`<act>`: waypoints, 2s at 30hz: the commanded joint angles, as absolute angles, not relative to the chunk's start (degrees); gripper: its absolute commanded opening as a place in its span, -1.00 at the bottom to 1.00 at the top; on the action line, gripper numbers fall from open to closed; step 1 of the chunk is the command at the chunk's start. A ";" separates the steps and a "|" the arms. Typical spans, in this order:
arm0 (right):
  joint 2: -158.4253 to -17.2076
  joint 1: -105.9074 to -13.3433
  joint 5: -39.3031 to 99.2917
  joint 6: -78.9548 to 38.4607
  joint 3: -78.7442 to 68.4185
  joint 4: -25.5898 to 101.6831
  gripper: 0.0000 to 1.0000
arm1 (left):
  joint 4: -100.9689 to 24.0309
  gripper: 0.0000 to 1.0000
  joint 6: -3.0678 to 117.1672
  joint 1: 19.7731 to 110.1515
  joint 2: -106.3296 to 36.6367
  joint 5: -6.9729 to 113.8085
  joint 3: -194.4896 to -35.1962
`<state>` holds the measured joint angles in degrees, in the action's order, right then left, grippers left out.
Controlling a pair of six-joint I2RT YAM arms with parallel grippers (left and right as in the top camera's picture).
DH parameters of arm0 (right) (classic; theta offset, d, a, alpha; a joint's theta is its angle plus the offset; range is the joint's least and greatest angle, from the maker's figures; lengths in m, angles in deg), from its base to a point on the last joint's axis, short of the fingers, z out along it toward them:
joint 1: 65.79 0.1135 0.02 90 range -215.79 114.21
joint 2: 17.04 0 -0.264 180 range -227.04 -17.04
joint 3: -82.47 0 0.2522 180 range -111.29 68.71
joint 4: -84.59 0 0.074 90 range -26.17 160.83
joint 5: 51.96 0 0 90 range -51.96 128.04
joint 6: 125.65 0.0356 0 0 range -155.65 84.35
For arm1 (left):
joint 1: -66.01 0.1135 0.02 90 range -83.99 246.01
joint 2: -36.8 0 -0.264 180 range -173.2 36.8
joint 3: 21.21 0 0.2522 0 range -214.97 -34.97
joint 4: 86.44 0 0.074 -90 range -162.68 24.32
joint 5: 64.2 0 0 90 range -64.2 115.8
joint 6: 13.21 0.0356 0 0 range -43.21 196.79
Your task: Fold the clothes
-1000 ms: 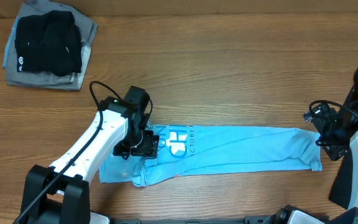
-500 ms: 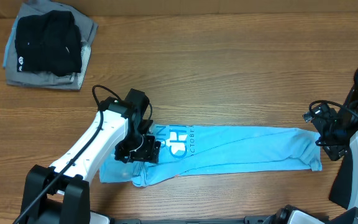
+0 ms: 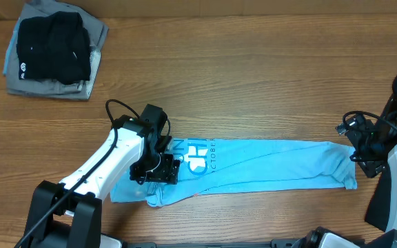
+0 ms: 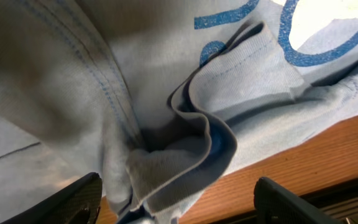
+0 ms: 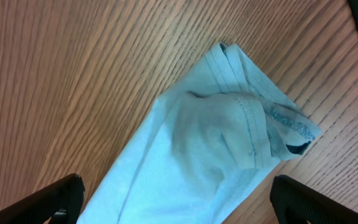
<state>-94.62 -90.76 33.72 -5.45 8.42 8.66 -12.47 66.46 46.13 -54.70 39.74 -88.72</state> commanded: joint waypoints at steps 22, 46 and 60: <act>-94.69 -90.43 33.39 -5.69 8.68 9.08 1.00 | -17.48 0.52 64.95 45.83 -54.81 35.25 -86.65; -94.69 -90.43 33.39 -5.69 8.68 9.29 1.00 | -21.72 0.15 64.97 45.83 -54.81 33.07 -86.54; -94.69 -90.43 33.39 -5.67 8.68 9.32 1.00 | -17.21 -0.11 65.24 45.83 -54.81 36.22 -86.54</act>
<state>-94.62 -90.76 33.55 -5.47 8.42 9.14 -17.83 65.13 46.13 -54.70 34.31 -87.06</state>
